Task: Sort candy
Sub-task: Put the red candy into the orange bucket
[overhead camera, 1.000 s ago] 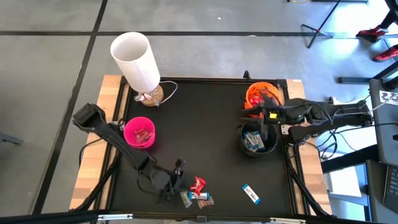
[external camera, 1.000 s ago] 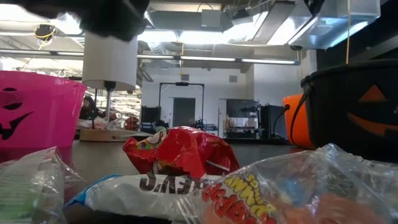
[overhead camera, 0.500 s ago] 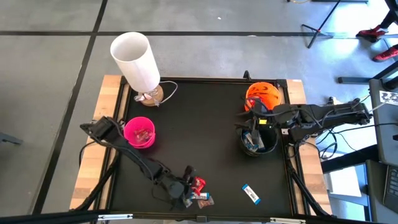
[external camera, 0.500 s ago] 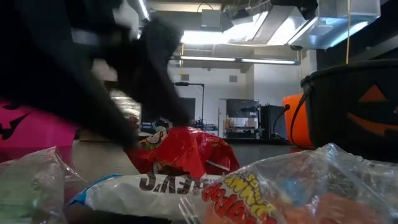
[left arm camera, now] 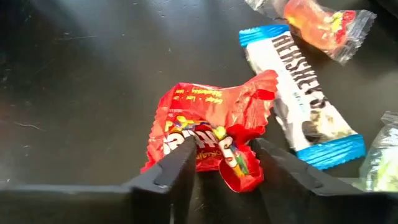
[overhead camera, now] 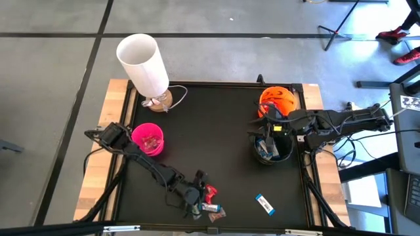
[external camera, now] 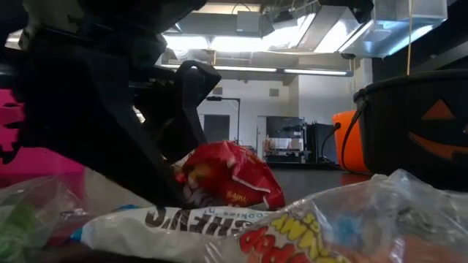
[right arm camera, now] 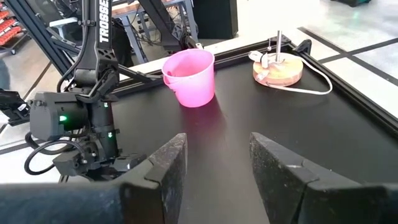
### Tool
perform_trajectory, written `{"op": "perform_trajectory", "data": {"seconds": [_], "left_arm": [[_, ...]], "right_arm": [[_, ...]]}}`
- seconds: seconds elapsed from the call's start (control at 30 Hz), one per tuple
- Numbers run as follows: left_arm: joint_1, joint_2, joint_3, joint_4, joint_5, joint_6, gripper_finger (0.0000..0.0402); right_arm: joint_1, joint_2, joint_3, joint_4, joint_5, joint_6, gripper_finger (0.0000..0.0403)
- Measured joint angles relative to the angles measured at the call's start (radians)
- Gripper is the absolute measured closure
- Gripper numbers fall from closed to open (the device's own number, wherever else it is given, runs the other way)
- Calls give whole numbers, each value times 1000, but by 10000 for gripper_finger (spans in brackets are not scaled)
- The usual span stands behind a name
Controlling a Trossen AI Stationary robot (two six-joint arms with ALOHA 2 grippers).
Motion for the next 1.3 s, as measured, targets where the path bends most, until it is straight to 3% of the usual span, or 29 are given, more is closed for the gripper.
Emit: {"op": "perform_trajectory", "data": {"seconds": [0.33,0.53,0.77,0.83,1.03,1.3], "left_arm": [[-6,-57,0,-19,-89,25,388],[-5,-173,0,-65,-195,52,397],[6,-340,0,-83,-427,115,399],[19,-383,0,-65,-415,107,400],[32,-473,-1,25,-252,71,401],[37,-520,-1,144,-232,75,401]], "right_arm": [[0,0,0,26,0,0,233],[11,29,0,104,-66,-41,233],[82,159,-1,220,-52,-139,233],[87,185,-2,283,-70,-145,233],[87,235,-1,503,-193,-211,233],[86,375,-1,657,-353,-330,233]]}}
